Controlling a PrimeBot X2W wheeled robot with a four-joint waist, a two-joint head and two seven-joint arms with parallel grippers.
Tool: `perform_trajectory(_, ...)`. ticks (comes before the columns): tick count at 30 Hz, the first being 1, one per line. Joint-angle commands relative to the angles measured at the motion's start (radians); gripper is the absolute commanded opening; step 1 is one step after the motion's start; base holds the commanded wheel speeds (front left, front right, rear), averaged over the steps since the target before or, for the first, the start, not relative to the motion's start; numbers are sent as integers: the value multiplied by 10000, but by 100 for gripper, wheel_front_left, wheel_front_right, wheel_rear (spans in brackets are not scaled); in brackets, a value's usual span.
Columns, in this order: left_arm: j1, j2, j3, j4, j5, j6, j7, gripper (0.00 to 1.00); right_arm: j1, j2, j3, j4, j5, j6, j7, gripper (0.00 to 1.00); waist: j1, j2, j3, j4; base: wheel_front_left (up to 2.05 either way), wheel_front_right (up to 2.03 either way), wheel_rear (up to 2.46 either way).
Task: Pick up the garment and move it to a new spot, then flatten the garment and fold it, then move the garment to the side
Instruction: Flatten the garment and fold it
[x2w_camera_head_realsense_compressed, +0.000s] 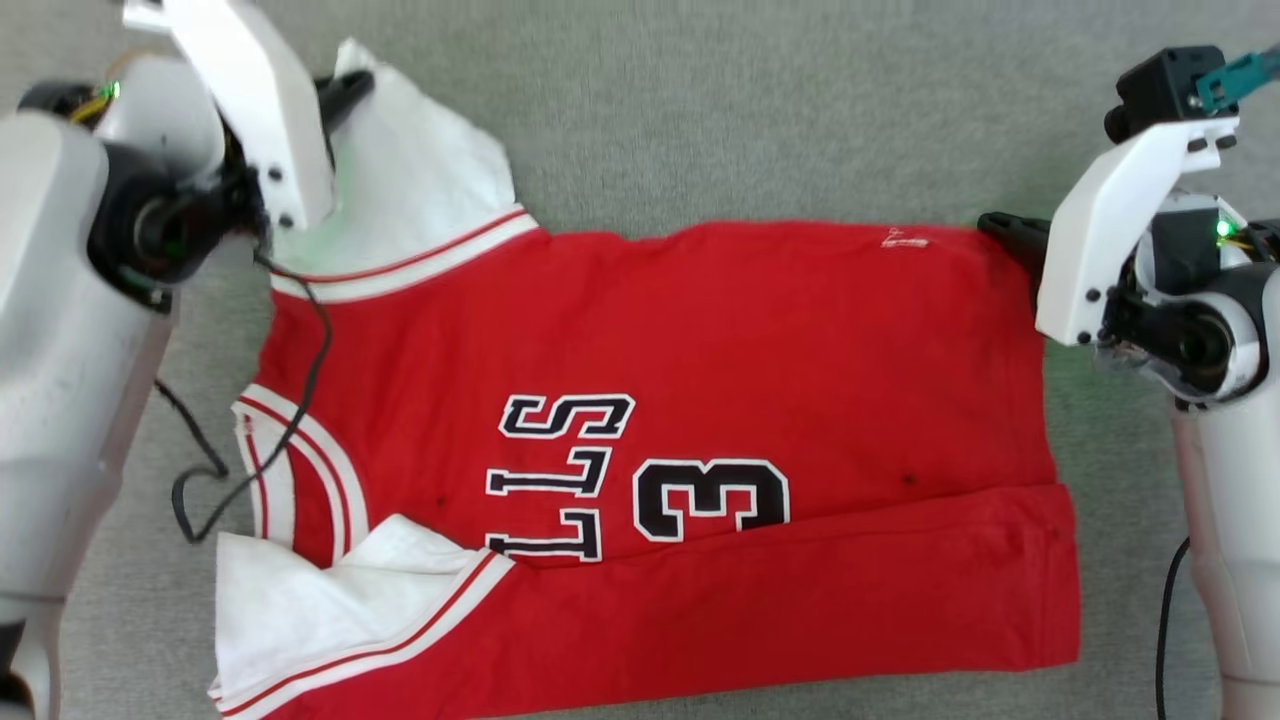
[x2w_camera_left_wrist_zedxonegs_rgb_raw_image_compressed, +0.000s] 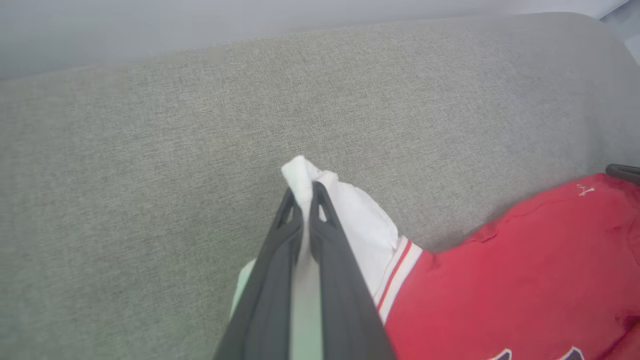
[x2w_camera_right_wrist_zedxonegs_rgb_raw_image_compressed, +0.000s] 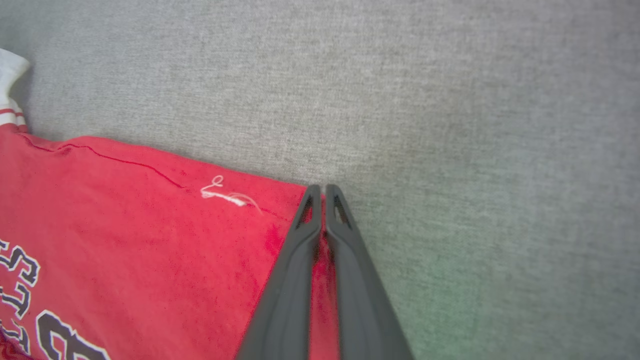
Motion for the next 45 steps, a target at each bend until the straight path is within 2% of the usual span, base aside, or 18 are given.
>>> perform_trajectory(1, 394, 108, 83, -71, -51, -57, -216, 0, 323, -180, 62, -275, 63, -5, -204, 0, -1, 0, -576, 11, 0, 0, 0)
perform_trajectory(8, 2277, 469, 570, -807, -502, 212, -1283, 0, 1747, -484, -92, -1059, 169, -5, -621, 0, -1, 0, -1948, 228, 0, 0, 0)
perform_trajectory(13, 4294, 1071, 842, -1837, -648, 745, -1910, 0, 3175, -408, -411, -1481, 261, -5, -757, 0, -1, 0, -2761, 316, 0, 0, 0)
perform_trajectory(18, 6600, 1499, 1112, -3104, -973, 1560, -2461, 0, 4382, -315, -834, -1704, 249, -5, -983, 0, -1, 0, -3222, 339, 0, 0, 0)
perform_trajectory(19, 6600, 1499, 1112, -3104, -973, 1560, -2461, 0, 4382, -315, -834, -1704, 249, -5, -983, 0, -1, 0, -3222, 339, 0, 0, 0)
perform_trajectory(22, 7846, 1486, 1222, -3593, -1277, 1925, -2721, 0, 4871, -184, -1050, -1686, 194, -5, -1313, 0, -1, 0, -3299, 326, 0, 0, 0)
perform_trajectory(26, 9100, 1175, 1216, -3857, -1743, 2141, -3008, 0, 5385, -37, -1252, -1333, 120, -6, -1845, 2, -1, 0, -3309, 310, 0, 0, 0)
perform_trajectory(27, 9342, 1099, 1189, -3857, -1819, 2137, -3065, 0, 5477, -11, -1244, -1186, 84, -6, -1947, 25, -1, 0, -3302, 288, 0, 0, 0)
perform_trajectory(28, 9532, 1020, 1170, -3838, -1878, 2137, -3141, 0, 5552, 50, -1247, -1038, 117, -5, -2070, 60, -1, 0, -3304, 270, 0, 0, 0)
perform_trajectory(29, 9718, 904, 1131, -3799, -1991, 2141, -3171, 7, 5613, 108, -1268, -889, 171, -5, -2220, 100, -1, 0, -3312, 258, 0, 0, 0)
perform_trajectory(30, 9882, 795, 1101, -3773, -2067, 2101, -3217, 30, 5696, 96, -1244, -770, 173, -5, -2343, 100, -1, 0, -3323, 249, 0, 0, 0)
perform_trajectory(31, 9994, 721, 1103, -3721, -2110, 2081, -3292, 61, 5759, 88, -1207, -644, 195, -5, -2471, 100, -1, 0, -3349, 235, 0, 0, 0)
perform_trajectory(32, 10110, 665, 1078, -3671, -2126, 2062, -3350, 100, 5799, 103, -1199, -546, 267, -5, -2595, 100, -1, 0, -3383, 216, 0, 0, 0)
perform_trajectory(37, 10472, 583, 1047, -3653, -1819, 2116, -3903, 100, 6210, -88, -1131, -572, 555, -5, -3067, 100, -1, 0, -3695, 172, 0, 0, 0)
perform_trajectory(42, 10392, 743, 1216, -4234, -989, 2315, -4961, 100, 6699, -374, -1353, -1483, 690, -5, -3257, 100, -1, 0, -4034, 194, 0, 0, 0)
perform_trajectory(45, 10222, 809, 1329, -4670, -471, 2489, -5557, 100, 6853, -449, -1668, -2209, 526, -5, -3019, 100, -1, 0, -4218, 192, 0, 0, 0)
